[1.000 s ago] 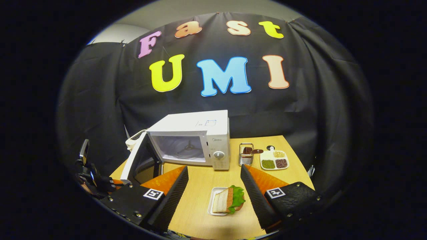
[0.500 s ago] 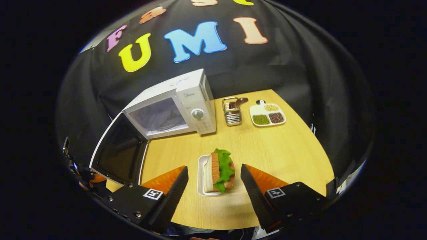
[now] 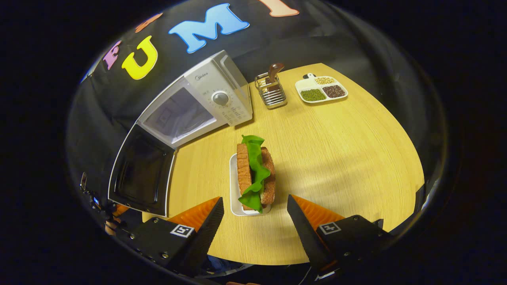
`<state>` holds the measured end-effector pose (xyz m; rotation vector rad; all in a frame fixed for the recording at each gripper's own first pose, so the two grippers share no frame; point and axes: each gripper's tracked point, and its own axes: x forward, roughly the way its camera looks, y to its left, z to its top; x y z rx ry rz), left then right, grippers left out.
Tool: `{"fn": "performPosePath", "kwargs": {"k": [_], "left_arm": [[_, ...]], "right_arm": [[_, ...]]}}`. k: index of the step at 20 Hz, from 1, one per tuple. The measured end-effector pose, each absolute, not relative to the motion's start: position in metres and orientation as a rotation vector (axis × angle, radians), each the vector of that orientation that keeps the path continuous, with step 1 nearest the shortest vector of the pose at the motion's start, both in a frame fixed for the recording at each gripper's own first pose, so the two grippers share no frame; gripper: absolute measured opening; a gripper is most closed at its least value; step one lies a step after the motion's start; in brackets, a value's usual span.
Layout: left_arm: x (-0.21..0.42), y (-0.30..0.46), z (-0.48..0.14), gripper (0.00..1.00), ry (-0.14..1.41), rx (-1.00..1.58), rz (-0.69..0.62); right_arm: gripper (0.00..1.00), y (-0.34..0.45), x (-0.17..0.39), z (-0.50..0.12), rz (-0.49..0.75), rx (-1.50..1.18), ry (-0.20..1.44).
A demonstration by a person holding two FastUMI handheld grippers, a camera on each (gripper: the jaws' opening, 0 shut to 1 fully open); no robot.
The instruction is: Open the microwave oven with the left hand, put the food in, and close the microwave oven.
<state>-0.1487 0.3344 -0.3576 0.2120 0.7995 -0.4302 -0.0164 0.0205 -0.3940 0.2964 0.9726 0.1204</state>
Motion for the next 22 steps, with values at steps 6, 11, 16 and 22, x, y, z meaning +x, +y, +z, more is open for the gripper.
{"fn": "performPosePath", "kwargs": {"k": [6, 11, 16, 22], "left_arm": [[-0.159, 0.364, -0.314, 0.36, 0.715, 0.145, -0.302], [-0.145, 0.359, -0.166, 0.98, 0.329, 0.076, 0.029], [-0.117, 0.264, -0.080, 0.96, 0.150, 0.020, 0.114], [-0.062, 0.178, -0.058, 0.96, 0.131, 0.100, 0.006]], "right_arm": [[0.99, 0.026, 0.003, -0.396, 0.117, 0.303, 0.961], [0.97, 0.022, 0.011, -0.400, 0.074, 0.309, 0.968], [0.75, 0.020, 0.012, -0.401, 0.084, 0.275, 0.987], [0.19, 0.029, 0.016, -0.395, 0.150, 0.287, 0.999]]}}
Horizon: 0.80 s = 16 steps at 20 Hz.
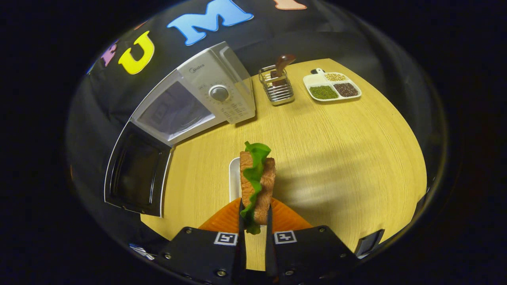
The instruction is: Open the microwave oven with the left hand, put the food in, and close the microwave oven.
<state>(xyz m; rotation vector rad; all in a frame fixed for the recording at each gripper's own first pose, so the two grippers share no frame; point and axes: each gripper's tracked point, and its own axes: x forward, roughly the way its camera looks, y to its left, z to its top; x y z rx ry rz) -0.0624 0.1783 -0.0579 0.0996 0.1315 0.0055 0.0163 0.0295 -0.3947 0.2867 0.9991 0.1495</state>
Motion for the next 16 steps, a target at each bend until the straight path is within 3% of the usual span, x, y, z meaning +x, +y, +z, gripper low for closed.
{"fn": "performPosePath", "kwargs": {"k": [10, 16], "left_arm": [[-0.015, 0.146, -0.023, 0.97, 0.115, 0.064, 0.090], [-0.012, 0.163, -0.008, 0.97, 0.110, 0.047, 0.123]], "right_arm": [[0.19, 0.071, 0.044, -0.321, 0.368, 0.479, 0.882], [0.18, 0.147, 0.063, -0.273, 0.518, 0.834, 0.803]]}}
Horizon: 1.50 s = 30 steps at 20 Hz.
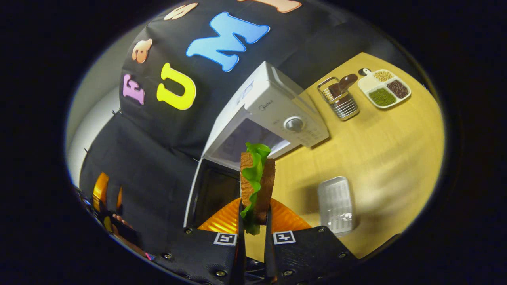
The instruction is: Open the microwave oven with the left hand, put the food in, and close the microwave oven.
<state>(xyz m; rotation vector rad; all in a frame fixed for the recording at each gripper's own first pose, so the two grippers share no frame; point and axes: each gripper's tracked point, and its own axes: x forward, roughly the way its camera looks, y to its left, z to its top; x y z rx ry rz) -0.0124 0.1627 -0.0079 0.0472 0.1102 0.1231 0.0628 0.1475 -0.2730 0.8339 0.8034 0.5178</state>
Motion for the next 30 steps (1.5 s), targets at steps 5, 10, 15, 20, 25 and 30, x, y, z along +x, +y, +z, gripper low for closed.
{"fn": "performPosePath", "kwargs": {"k": [5, 10, 15, 20, 25, 30], "left_arm": [[-0.025, 0.194, -0.005, 0.96, 0.114, 0.042, 0.106], [-0.041, 0.237, -0.003, 0.94, 0.117, 0.110, 0.124], [-0.042, 0.256, -0.010, 0.96, 0.128, 0.135, 0.059], [-0.037, 0.285, -0.034, 0.98, 0.184, 0.115, 0.003], [-0.037, 0.322, -0.039, 0.98, 0.204, 0.120, 0.008], [-0.045, 0.345, -0.055, 0.98, 0.225, 0.085, 0.035]], "right_arm": [[0.19, 0.211, 0.094, -0.275, 0.496, 1.075, 0.740], [0.19, 0.243, 0.145, -0.318, 0.306, 1.162, 0.718], [0.19, 0.273, 0.202, -0.346, 0.183, 1.236, 0.632], [0.19, 0.299, 0.260, -0.371, 0.043, 1.299, 0.527], [0.19, 0.315, 0.305, -0.394, -0.043, 1.325, 0.455], [0.19, 0.313, 0.335, -0.413, -0.128, 1.344, 0.405]]}}
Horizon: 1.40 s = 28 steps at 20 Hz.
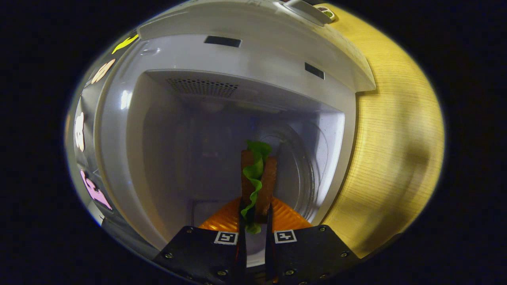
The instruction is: Open the microwave oven with the left hand, put the food in, and close the microwave oven.
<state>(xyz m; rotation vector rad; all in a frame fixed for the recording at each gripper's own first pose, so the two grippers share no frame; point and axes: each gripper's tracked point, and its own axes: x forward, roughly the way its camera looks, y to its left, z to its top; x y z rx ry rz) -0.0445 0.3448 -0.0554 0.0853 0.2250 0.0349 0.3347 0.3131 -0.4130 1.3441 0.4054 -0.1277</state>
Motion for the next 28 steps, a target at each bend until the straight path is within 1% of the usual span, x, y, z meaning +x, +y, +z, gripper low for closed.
{"fn": "performPosePath", "kwargs": {"k": [2, 3, 4, 6, 8, 9, 10, 11, 15, 16, 17, 19, 21, 22, 24, 26, 28], "left_arm": [[-0.046, 0.351, -0.060, 0.98, 0.234, 0.073, 0.042], [-0.046, 0.353, -0.059, 0.97, 0.230, 0.070, 0.044], [-0.046, 0.354, -0.058, 0.98, 0.222, 0.065, 0.045], [-0.043, 0.351, -0.053, 0.97, 0.201, 0.053, 0.041], [-0.042, 0.350, -0.051, 0.96, 0.184, 0.045, 0.032], [-0.040, 0.349, -0.052, 0.98, 0.182, 0.044, 0.029], [-0.035, 0.347, -0.055, 0.96, 0.183, 0.042, 0.025], [-0.032, 0.345, -0.057, 0.97, 0.182, 0.043, 0.022], [-0.025, 0.338, -0.065, 0.97, 0.176, 0.051, 0.014], [-0.025, 0.336, -0.069, 0.96, 0.176, 0.055, 0.015], [-0.024, 0.334, -0.070, 0.98, 0.174, 0.055, 0.014], [-0.020, 0.328, -0.071, 0.98, 0.166, 0.049, 0.013], [-0.016, 0.321, -0.076, 0.98, 0.164, 0.032, 0.011], [-0.014, 0.318, -0.077, 0.96, 0.165, 0.023, 0.008], [-0.012, 0.314, -0.080, 0.98, 0.160, 0.022, 0.012], [-0.014, 0.311, -0.086, 0.96, 0.164, 0.032, 0.018], [-0.013, 0.303, -0.091, 0.98, 0.171, 0.031, 0.009]], "right_arm": [[0.19, 0.317, 0.338, -0.420, -0.143, 1.334, 0.427], [0.24, 0.319, 0.337, -0.420, -0.145, 1.320, 0.434], [0.25, 0.318, 0.336, -0.421, -0.153, 1.309, 0.441], [0.37, 0.323, 0.328, -0.432, -0.173, 1.269, 0.535], [0.62, 0.328, 0.317, -0.427, -0.116, 1.194, 0.573], [0.77, 0.329, 0.310, -0.422, -0.095, 1.137, 0.583], [0.82, 0.327, 0.301, -0.420, -0.083, 1.061, 0.605], [0.97, 0.325, 0.292, -0.414, -0.053, 0.998, 0.606], [0.97, 0.309, 0.244, -0.379, 0.053, 0.681, 0.592], [0.97, 0.306, 0.231, -0.363, 0.092, 0.619, 0.580], [0.97, 0.301, 0.218, -0.347, 0.127, 0.555, 0.561], [0.97, 0.285, 0.198, -0.315, 0.166, 0.419, 0.504], [0.97, 0.268, 0.178, -0.282, 0.191, 0.283, 0.457], [0.96, 0.261, 0.169, -0.263, 0.202, 0.244, 0.420], [0.96, 0.246, 0.147, -0.221, 0.218, 0.183, 0.336], [0.96, 0.227, 0.125, -0.179, 0.208, 0.153, 0.249], [0.96, 0.202, 0.109, -0.139, 0.163, 0.117, 0.157]]}}
